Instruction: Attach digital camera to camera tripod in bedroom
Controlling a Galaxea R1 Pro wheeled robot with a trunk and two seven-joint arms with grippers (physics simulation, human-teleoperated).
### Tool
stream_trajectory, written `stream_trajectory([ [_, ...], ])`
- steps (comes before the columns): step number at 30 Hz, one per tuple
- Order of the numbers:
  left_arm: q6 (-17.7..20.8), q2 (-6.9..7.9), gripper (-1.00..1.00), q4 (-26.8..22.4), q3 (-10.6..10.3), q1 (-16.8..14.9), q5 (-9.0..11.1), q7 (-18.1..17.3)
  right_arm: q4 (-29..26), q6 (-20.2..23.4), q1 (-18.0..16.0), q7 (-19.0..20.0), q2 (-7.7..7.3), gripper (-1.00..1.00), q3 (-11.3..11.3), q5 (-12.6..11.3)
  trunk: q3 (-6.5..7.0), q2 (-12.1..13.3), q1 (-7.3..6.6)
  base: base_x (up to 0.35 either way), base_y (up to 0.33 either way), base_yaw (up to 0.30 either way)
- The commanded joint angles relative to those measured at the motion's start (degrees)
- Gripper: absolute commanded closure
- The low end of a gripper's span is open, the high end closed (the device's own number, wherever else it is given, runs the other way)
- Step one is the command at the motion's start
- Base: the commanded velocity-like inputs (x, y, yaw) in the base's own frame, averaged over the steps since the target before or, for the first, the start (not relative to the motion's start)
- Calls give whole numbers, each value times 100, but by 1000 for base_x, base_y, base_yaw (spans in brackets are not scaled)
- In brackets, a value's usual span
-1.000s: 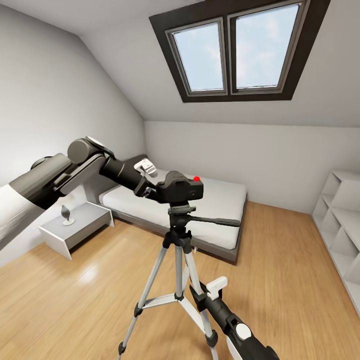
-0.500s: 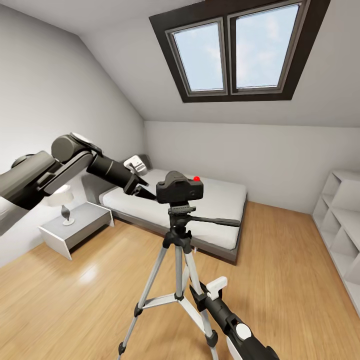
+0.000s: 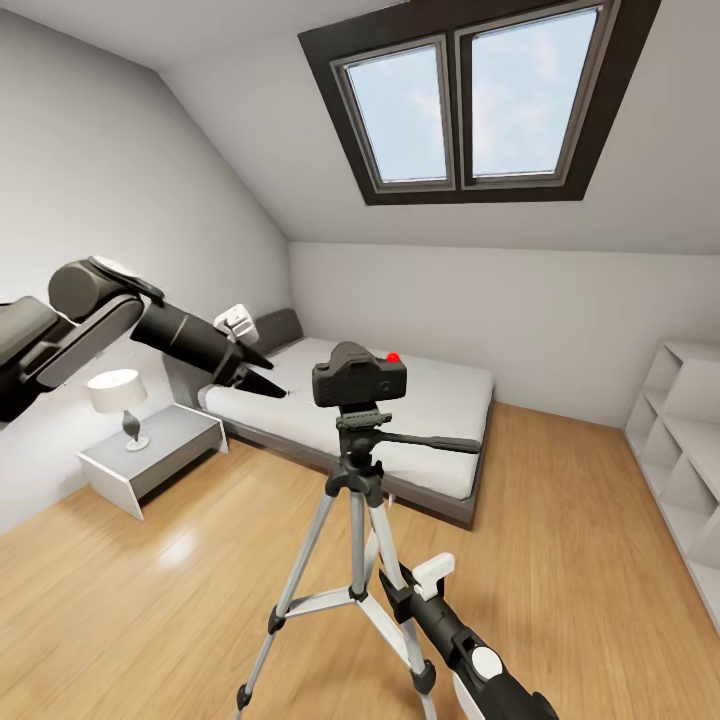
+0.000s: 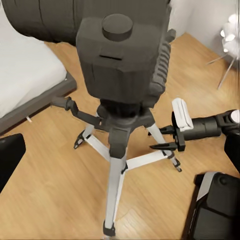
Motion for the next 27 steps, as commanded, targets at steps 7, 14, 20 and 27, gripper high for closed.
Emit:
stream_trajectory([
  [7,21,434,-100,-43,85,-8,11,-165,101,7,-6,13,-6,-100,8,500,-14,-10,5,0,0,0],
  [14,21,641,-100,-36,241,28,8,-175,101,7,-6,13,-8,-100,8,500,-14,-10,5,0,0,0],
  [20,21,668,-100,154,228,73,-12,282,101,4,-6,13,-8,-100,13,500,-14,-10,5,0,0,0],
  [27,21,480,-100,1148,212,112,-8,1838,101,-41,-6,22,-9,-100,24,500,-14,-10,5,0,0,0],
])
